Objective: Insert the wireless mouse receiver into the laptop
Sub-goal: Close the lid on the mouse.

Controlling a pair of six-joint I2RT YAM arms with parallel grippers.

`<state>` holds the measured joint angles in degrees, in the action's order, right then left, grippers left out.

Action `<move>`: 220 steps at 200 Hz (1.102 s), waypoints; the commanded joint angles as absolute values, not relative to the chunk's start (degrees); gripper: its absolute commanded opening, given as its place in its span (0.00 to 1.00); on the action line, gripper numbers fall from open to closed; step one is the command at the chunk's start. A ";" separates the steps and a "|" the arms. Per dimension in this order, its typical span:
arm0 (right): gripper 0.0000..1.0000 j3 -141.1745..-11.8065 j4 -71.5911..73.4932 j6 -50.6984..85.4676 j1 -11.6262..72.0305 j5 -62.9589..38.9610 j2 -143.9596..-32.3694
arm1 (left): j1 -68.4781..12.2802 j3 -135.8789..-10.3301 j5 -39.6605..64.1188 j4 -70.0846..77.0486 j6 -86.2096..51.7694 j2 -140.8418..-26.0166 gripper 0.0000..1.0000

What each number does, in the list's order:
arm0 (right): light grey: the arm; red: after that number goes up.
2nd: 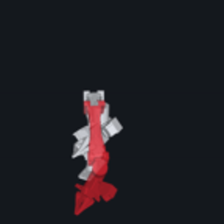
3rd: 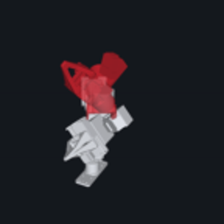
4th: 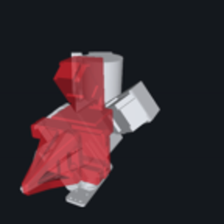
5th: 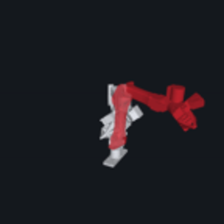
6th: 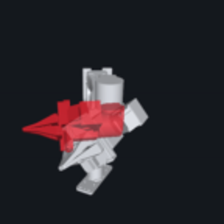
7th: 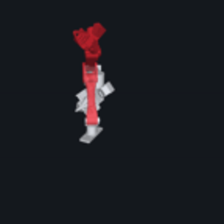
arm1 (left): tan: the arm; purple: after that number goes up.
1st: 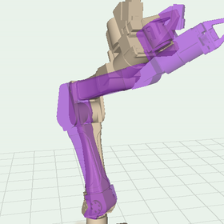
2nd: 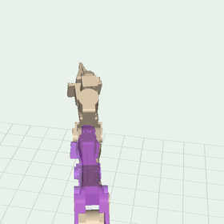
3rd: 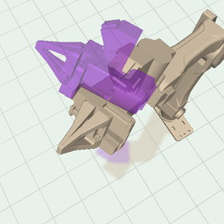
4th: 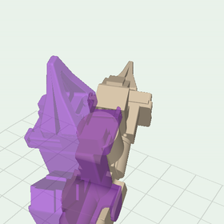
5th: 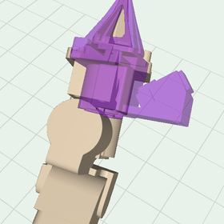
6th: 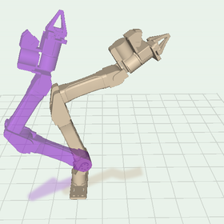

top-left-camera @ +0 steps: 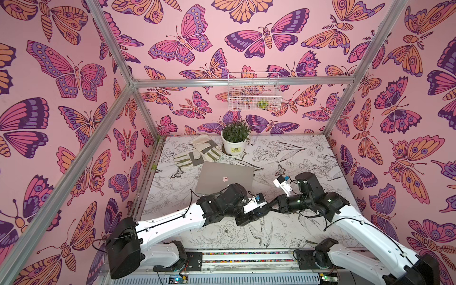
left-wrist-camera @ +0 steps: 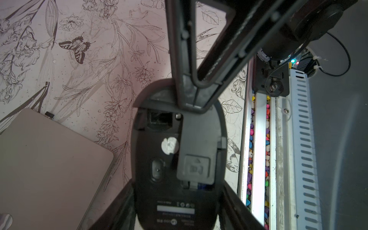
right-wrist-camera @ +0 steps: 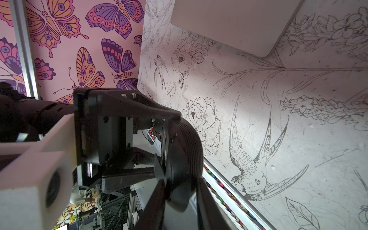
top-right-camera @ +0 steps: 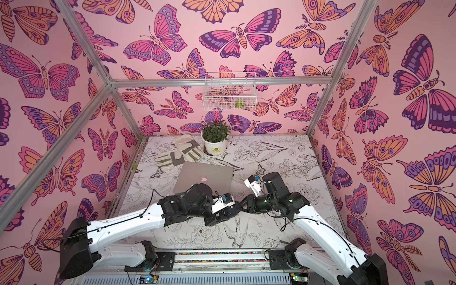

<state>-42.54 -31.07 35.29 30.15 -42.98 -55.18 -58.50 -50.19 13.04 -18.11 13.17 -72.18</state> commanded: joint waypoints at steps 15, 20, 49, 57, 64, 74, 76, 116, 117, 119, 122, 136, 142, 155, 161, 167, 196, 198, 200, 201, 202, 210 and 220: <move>0.21 -45.39 -33.25 32.41 30.75 -41.95 -55.28 | -58.66 -52.73 14.72 -18.04 15.58 -72.33 0.48; 0.21 -45.50 -33.39 32.27 30.84 -41.92 -55.41 | -58.70 -52.80 14.76 -18.10 15.56 -72.33 0.48; 0.19 -45.71 -33.37 32.20 30.84 -42.13 -55.55 | -58.71 -53.43 15.03 -18.08 15.56 -74.79 0.48; 0.19 -45.77 -33.17 32.27 30.84 -42.10 -55.55 | -58.71 -53.60 15.02 -18.07 15.47 -75.09 0.47; 0.19 -45.79 -32.88 32.44 30.83 -42.25 -55.42 | -58.71 -53.70 15.03 -18.07 15.47 -75.36 0.47; 0.19 -45.79 -32.65 32.49 30.81 -42.28 -55.29 | -58.70 -53.88 15.01 -18.09 15.34 -75.55 0.47; 0.19 -45.84 -32.55 32.56 30.75 -42.28 -55.28 | -58.71 -53.88 15.02 -18.06 15.30 -75.62 0.47; 0.18 -45.53 -32.33 32.78 30.85 -42.55 -55.31 | -58.71 -53.97 14.54 -17.15 14.94 -75.20 0.46; 0.18 -45.53 -32.34 32.74 30.85 -42.50 -55.29 | -58.71 -53.92 14.52 -17.10 14.94 -75.13 0.46; 0.18 -45.53 -32.30 32.79 30.85 -42.46 -55.22 | -58.71 -53.95 14.40 -17.02 14.88 -75.10 0.46; 0.18 -45.53 -32.27 32.83 30.85 -42.45 -55.15 | -58.71 -53.96 14.34 -17.02 14.86 -75.00 0.46; 0.21 -45.63 -32.31 32.74 30.85 -42.28 -54.81 | -58.68 -53.88 14.19 -16.88 14.97 -74.62 0.46; 0.24 -45.71 -32.30 32.75 30.85 -42.14 -54.69 | -58.69 -53.88 14.15 -16.88 14.94 -74.42 0.45; 0.28 -45.79 -32.26 32.79 30.81 -42.12 -54.58 | -58.66 -53.74 14.22 -16.77 14.85 -74.18 0.45; 0.30 -45.77 -32.18 32.82 30.85 -42.19 -54.49 | -58.66 -53.70 14.23 -16.79 14.77 -74.10 0.45; 0.31 -45.70 -32.05 32.93 30.78 -42.23 -54.49 | -58.71 -53.61 14.19 -16.71 14.64 -74.05 0.45; 0.35 -45.36 -31.65 33.12 30.84 -42.36 -54.32 | -58.71 -53.26 14.33 -16.26 13.98 -73.70 0.45; 0.35 -45.35 -31.60 33.07 30.85 -42.41 -54.32 | -58.69 -53.31 14.33 -16.22 13.93 -73.66 0.45; 0.35 -45.29 -31.54 33.05 30.85 -42.48 -54.32 | -58.68 -53.27 14.33 -16.18 13.90 -73.61 0.45; 0.35 -45.27 -31.50 33.05 30.85 -42.47 -54.32 | -58.70 -53.22 14.33 -16.18 13.89 -73.59 0.45; 0.35 -45.27 -31.48 33.09 30.81 -42.50 -54.32 | -58.66 -53.24 14.33 -16.17 13.89 -73.58 0.45; 0.36 -45.11 -31.46 33.01 30.85 -42.65 -54.32 | -58.71 -53.13 14.24 -16.04 13.80 -73.51 0.44; 0.38 -45.01 -31.70 32.86 30.85 -42.64 -54.19 | -58.69 -53.02 14.13 -15.67 13.71 -73.56 0.44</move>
<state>-44.10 -32.69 33.80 30.22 -41.60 -54.98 -58.52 -52.27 12.84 -18.76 14.26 -75.09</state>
